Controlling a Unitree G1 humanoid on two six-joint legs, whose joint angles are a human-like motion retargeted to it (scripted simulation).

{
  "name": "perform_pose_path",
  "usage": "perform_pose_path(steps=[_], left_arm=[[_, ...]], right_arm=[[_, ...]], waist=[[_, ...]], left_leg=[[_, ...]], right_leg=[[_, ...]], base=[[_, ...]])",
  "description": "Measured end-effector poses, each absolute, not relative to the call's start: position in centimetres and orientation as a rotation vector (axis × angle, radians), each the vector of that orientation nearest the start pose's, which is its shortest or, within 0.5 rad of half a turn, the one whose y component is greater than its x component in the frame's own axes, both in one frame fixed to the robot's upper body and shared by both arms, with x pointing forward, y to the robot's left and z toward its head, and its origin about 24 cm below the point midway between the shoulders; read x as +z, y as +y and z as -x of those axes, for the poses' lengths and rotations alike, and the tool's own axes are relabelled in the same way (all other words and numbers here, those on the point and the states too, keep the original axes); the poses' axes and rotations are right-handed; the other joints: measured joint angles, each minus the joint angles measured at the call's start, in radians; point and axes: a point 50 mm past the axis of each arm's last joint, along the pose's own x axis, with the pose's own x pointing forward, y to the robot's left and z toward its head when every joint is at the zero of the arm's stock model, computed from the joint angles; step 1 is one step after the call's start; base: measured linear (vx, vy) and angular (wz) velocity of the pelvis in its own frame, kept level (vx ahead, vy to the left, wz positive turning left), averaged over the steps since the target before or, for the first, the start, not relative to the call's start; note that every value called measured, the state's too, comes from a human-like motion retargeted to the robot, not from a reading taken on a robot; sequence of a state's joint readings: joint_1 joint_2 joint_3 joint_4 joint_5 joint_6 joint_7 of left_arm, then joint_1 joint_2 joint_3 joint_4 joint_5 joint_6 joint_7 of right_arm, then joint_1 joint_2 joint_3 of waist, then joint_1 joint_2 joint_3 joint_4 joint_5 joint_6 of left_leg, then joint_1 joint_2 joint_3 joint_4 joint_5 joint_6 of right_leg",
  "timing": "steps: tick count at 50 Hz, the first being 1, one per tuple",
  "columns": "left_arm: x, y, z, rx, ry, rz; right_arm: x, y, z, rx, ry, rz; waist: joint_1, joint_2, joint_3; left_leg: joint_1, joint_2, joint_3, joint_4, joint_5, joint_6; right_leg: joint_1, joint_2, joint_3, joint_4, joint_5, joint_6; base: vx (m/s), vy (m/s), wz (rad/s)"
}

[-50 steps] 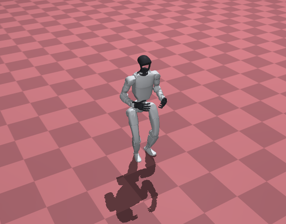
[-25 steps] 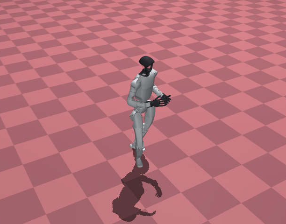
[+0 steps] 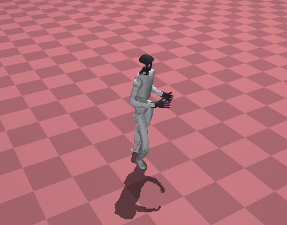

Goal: Dance

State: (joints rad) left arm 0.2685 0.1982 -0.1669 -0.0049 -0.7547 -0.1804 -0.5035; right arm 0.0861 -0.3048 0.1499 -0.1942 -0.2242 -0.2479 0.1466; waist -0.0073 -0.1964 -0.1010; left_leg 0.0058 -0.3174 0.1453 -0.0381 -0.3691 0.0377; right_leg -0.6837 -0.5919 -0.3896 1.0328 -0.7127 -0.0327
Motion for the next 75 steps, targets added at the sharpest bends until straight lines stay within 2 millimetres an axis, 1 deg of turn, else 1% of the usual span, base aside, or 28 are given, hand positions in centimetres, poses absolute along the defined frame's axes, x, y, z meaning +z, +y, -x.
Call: perform_pose_path(steps=[3, 5, 7, 12, 15, 20, 24, 27, 32, 35, 38, 41, 44, 50, 55, 59, 62, 65, 68, 72, 75], left_arm=[[2.2, 14.8, -19.3, -0.486, -0.063, 0.591], [2.6, 14.3, -19.4, -0.527, -0.075, 0.596], [3.0, 13.8, -19.6, -0.577, -0.086, 0.593], [3.3, 12.4, -19.5, -0.692, -0.076, 0.602], [3.0, 11.8, -19.3, -0.742, -0.048, 0.604], [1.9, 11.4, -19.0, -0.774, 0.016, 0.618], [0.9, 11.4, -18.8, -0.751, 0.068, 0.639], [0.3, 11.6, -18.7, -0.722, 0.096, 0.659], [-0.6, 12.3, -18.6, -0.647, 0.127, 0.679], [-1.0, 12.8, -18.6, -0.604, 0.148, 0.68], [-1.7, 13.2, -18.4, -0.562, 0.184, 0.671], [-2.9, 13.5, -17.9, -0.518, 0.246, 0.647], [-4.6, 13.9, -17.1, -0.473, 0.337, 0.611], [-8.4, 15.0, -15.0, -0.408, 0.556, 0.481], [-11.9, 16.4, -12.7, -0.377, 0.779, 0.317], [-14.1, 17.7, -10.8, -0.372, 0.955, 0.184], [-15.1, 18.8, -9.6, -0.372, 1.06, 0.101], [-15.7, 19.8, -8.7, -0.369, 1.131, 0.033], [-15.9, 20.8, -8.3, -0.357, 1.167, -0.016], [-15.9, 21.7, -8.3, -0.341, 1.178, -0.06], [-15.8, 22.1, -8.6, -0.332, 1.172, -0.08]], right_arm=[[8.4, -14.6, -22.8, 0.365, -0.323, 0.498], [8.3, -14.4, -22.7, 0.382, -0.317, 0.493], [8.2, -14.2, -22.6, 0.411, -0.31, 0.485], [7.0, -13.5, -22.3, 0.51, -0.25, 0.475], [5.9, -13.0, -22.1, 0.577, -0.197, 0.465], [4.0, -12.2, -21.9, 0.661, -0.102, 0.436], [2.5, -11.7, -21.9, 0.703, -0.033, 0.413], [1.5, -11.5, -22.0, 0.718, 0.014, 0.397], [0.1, -11.7, -22.1, 0.712, 0.09, 0.363], [-0.9, -11.9, -22.1, 0.698, 0.142, 0.339], [-2.1, -12.5, -22.0, 0.676, 0.209, 0.324], [-3.6, -13.3, -21.8, 0.644, 0.294, 0.316], [-5.6, -14.4, -21.3, 0.604, 0.403, 0.315], [-9.7, -16.4, -19.1, 0.534, 0.644, 0.323], [-12.9, -17.8, -16.1, 0.501, 0.859, 0.337], [-14.7, -18.4, -13.6, 0.5, 1.013, 0.348], [-15.6, -18.6, -12.1, 0.51, 1.098, 0.354], [-16.0, -18.7, -11.1, 0.524, 1.149, 0.362], [-16.2, -18.6, -10.8, 0.54, 1.169, 0.373], [-16.2, -18.3, -10.8, 0.568, 1.164, 0.392], [-16.2, -18.1, -10.9, 0.593, 1.148, 0.409]], waist=[[-0.018, 0.004, -0.004], [-0.023, 0.0, -0.008], [-0.027, 0.005, -0.02], [-0.021, 0.003, -0.048], [-0.013, 0.009, -0.066], [0.009, 0.026, -0.085], [0.029, 0.04, -0.087], [0.043, 0.047, -0.079], [0.06, 0.059, -0.057], [0.072, 0.078, -0.05], [0.08, 0.108, -0.056], [0.082, 0.138, -0.071], [0.082, 0.163, -0.087], [0.077, 0.193, -0.111], [0.071, 0.197, -0.115], [0.063, 0.189, -0.107], [0.057, 0.178, -0.094], [0.051, 0.163, -0.077], [0.045, 0.146, -0.058], [0.037, 0.124, -0.032], [0.031, 0.107, -0.01]], left_leg=[[-0.002, 0.022, -0.011, 0.007, 0.007, -0.016], [0.0, 0.029, -0.016, 0.004, 0.025, -0.024], [-0.008, 0.049, -0.019, 0.008, 0.027, -0.031], [-0.013, 0.079, -0.026, 0.006, 0.043, -0.037], [-0.014, 0.107, -0.03, 0.008, 0.044, -0.037], [-0.005, 0.16, -0.031, 0.012, 0.047, -0.039], [0.003, 0.2, -0.013, 0.028, 0.054, -0.042], [-0.012, 0.226, 0.027, 0.096, 0.039, -0.037], [-0.098, 0.288, 0.148, 0.314, -0.014, -0.027], [-0.174, 0.332, 0.167, 0.424, -0.078, -0.024], [-0.238, 0.369, 0.17, 0.483, -0.132, -0.025], [-0.277, 0.395, 0.165, 0.505, -0.159, -0.028], [-0.289, 0.409, 0.155, 0.504, -0.166, -0.032], [-0.269, 0.414, 0.143, 0.46, -0.155, -0.039], [-0.227, 0.398, 0.139, 0.397, -0.133, -0.044], [-0.183, 0.378, 0.136, 0.332, -0.108, -0.045], [-0.143, 0.359, 0.132, 0.276, -0.084, -0.045], [-0.1, 0.338, 0.128, 0.212, -0.054, -0.045], [-0.052, 0.317, 0.123, 0.138, -0.017, -0.043], [0.013, 0.292, 0.118, 0.032, 0.038, -0.044], [0.033, 0.281, 0.116, 0.02, 0.047, -0.046]], right_leg=[[0.016, 0.059, 0.024, -0.049, 0.03, 0.025], [0.019, 0.077, 0.041, -0.074, 0.054, 0.047], [0.033, 0.114, 0.041, -0.123, 0.074, 0.061], [0.059, 0.159, 0.041, -0.188, 0.094, 0.07], [0.084, 0.196, 0.031, -0.228, 0.093, 0.063], [0.133, 0.266, 0.017, -0.293, 0.089, 0.044], [0.176, 0.319, 0.01, -0.346, 0.093, 0.03], [0.213, 0.35, 0.004, -0.386, 0.1, 0.021], [0.274, 0.385, -0.016, -0.444, 0.111, 0.013], [0.298, 0.417, -0.029, -0.473, 0.121, 0.008], [0.314, 0.455, -0.045, -0.506, 0.134, 0.0], [0.326, 0.489, -0.057, -0.542, 0.148, -0.008], [0.339, 0.515, -0.066, -0.575, 0.163, -0.016], [0.371, 0.537, -0.081, -0.622, 0.182, -0.022], [0.399, 0.532, -0.09, -0.636, 0.189, -0.018], [0.417, 0.518, -0.093, -0.628, 0.186, -0.013], [0.428, 0.505, -0.091, -0.615, 0.182, -0.01], [0.436, 0.491, -0.084, -0.595, 0.176, -0.007], [0.441, 0.478, -0.071, -0.572, 0.169, -0.003], [0.442, 0.464, -0.048, -0.536, 0.158, 0.002], [0.444, 0.452, -0.032, -0.507, 0.149, 0.008]], base=[[0.05, -0.08, 0.43], [0.04, -0.07, 0.4], [0.08, -0.09, 0.31], [0.1, -0.11, 0.21], [0.15, -0.13, 0.08], [0.18, -0.14, 0.01], [0.18, -0.14, -0.01], [0.15, -0.12, 0.08], [0.11, -0.08, 0.21], [0.06, -0.05, 0.12], [0.06, -0.02, 0.13], [0.06, 0.0, 0.13], [0.06, 0.02, 0.17], [0.05, 0.05, 0.23], [0.03, 0.06, 0.26], [0.01, 0.06, 0.25], [0.0, 0.05, 0.25], [-0.01, 0.04, 0.24], [-0.01, 0.02, 0.22], [-0.02, 0.01, 0.21], [-0.03, -0.01, 0.19]])
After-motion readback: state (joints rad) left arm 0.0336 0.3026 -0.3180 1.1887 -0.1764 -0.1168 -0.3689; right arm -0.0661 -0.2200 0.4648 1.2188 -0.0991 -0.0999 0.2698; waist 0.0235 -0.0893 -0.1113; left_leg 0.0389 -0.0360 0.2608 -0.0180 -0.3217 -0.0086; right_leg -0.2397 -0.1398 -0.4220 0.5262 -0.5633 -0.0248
